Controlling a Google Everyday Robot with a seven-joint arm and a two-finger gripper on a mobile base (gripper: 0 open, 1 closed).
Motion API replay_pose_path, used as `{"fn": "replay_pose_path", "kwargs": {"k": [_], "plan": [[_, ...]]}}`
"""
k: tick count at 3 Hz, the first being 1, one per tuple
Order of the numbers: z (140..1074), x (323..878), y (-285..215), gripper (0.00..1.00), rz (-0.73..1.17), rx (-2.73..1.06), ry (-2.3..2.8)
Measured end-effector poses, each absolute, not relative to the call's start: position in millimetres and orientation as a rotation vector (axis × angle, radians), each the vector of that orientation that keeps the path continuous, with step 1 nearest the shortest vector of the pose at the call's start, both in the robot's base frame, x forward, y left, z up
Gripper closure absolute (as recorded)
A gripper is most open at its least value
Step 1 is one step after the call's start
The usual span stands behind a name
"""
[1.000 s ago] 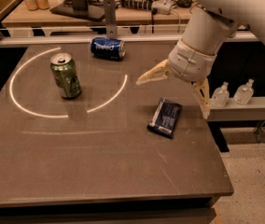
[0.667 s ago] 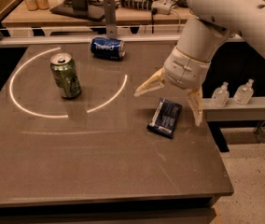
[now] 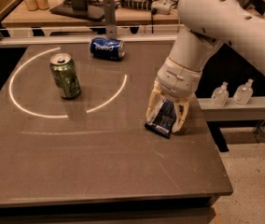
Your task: Move rxbar blueberry near green can
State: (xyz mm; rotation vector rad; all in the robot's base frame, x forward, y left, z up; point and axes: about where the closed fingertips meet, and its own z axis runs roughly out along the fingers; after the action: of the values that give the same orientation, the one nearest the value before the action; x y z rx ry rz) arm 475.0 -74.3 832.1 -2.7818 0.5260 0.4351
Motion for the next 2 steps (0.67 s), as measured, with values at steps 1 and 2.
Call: {"fn": "replay_pose_path", "kwargs": {"k": [1,2], "plan": [[836.5,475.0,-74.3,0.83,0.435,-2.782,0.526],[857.5,500.4,-69.8,1.0,0.333,-2.744,0.635]]}}
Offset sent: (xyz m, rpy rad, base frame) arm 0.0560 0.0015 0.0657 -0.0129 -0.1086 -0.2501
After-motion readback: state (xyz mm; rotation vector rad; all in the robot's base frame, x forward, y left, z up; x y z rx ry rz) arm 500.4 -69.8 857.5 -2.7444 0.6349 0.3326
